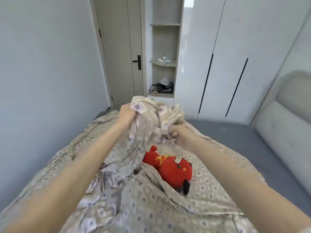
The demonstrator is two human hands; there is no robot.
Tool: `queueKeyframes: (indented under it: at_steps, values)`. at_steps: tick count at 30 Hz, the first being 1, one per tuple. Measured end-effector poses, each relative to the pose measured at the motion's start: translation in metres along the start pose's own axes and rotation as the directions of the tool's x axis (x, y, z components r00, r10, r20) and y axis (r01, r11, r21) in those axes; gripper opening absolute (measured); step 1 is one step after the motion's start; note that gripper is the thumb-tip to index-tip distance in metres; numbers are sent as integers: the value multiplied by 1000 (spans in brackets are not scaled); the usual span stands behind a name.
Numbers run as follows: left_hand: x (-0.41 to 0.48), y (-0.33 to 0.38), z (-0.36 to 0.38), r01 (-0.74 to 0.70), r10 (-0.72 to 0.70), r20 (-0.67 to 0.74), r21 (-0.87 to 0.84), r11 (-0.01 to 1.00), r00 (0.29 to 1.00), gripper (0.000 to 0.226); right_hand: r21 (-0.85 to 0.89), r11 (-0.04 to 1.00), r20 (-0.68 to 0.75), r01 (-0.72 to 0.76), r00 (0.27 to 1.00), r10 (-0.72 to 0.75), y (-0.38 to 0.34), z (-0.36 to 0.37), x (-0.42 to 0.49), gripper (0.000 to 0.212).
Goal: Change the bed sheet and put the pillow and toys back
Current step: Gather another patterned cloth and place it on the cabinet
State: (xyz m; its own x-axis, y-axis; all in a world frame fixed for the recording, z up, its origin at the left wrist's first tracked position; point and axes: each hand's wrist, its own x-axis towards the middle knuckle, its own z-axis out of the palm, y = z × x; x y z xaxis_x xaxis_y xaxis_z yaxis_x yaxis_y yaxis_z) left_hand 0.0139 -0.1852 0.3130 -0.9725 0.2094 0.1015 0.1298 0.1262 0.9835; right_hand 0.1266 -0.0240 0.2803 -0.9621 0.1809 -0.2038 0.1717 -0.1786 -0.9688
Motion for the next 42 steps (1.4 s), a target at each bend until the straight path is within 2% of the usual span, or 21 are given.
queueKeyframes:
  at_steps: [2,3,5,8,10,11,13,15,17,18,20,23,25,27,29,33,34,36,39,40,42]
  values:
    - [-9,28,8,11,-3,87,-94,996,996,22,-406,914,121,-11,991,65,10,8,1,58]
    - [-16,40,14,20,0,152,-134,991,988,22,-504,863,135,-1,988,80,11,15,2,65]
    - [-31,57,28,18,40,314,-180,984,949,28,-505,863,47,13,999,12,5,28,6,60]
    - [-40,76,41,-7,124,395,-287,958,910,18,-348,932,-139,101,978,-157,-5,46,16,48]
    - [-37,82,34,-47,190,358,-372,927,914,11,-170,971,-213,169,956,-203,-11,54,21,62]
    - [-34,81,26,-57,212,367,-389,919,906,13,-97,979,-242,179,950,-197,-13,56,21,66]
    - [-27,72,11,-74,214,385,-346,935,898,38,-10,987,-271,160,950,-156,-18,57,21,59]
    - [-22,51,-7,-199,222,314,-104,974,923,78,176,975,-220,138,971,-97,-34,57,20,44]
    - [-17,23,-30,-277,213,268,228,934,940,112,399,905,-156,148,983,-92,-55,53,19,37]
    - [-15,7,-41,-282,185,301,320,904,936,124,491,858,-128,152,987,-101,-67,50,19,35]
    - [-9,-24,-57,-321,136,406,432,843,904,143,608,781,-93,141,990,-106,-90,45,16,33]
    - [-3,-63,-58,-366,151,422,495,788,894,153,663,729,-96,170,985,-142,-108,44,12,42]
    - [5,-82,-50,-309,141,403,389,868,904,139,673,704,-108,227,972,-210,-114,43,14,59]
    - [9,-97,-41,-156,32,356,327,932,934,86,697,664,-116,270,956,-268,-113,40,18,64]
    - [14,-108,-35,-8,-71,189,385,923,979,38,749,614,-109,249,960,-256,-104,31,24,60]
    - [37,-75,-38,117,-109,-45,254,960,993,32,872,459,-148,173,985,-91,-74,-6,38,45]
    - [45,-56,-38,126,-113,-73,206,970,991,31,870,472,-143,142,989,-34,-66,-14,41,41]
    - [57,-17,-32,98,-94,-40,117,988,995,25,768,636,-129,69,990,49,-46,-20,44,34]
    - [53,37,-8,42,-35,86,-84,996,996,22,429,897,-7,-104,993,118,-10,-8,35,18]
    - [46,51,1,36,-10,153,-170,985,988,21,350,922,64,-166,986,154,-2,0,30,11]
    - [30,76,22,32,57,304,-279,960,951,25,275,938,216,-210,964,153,10,15,25,17]
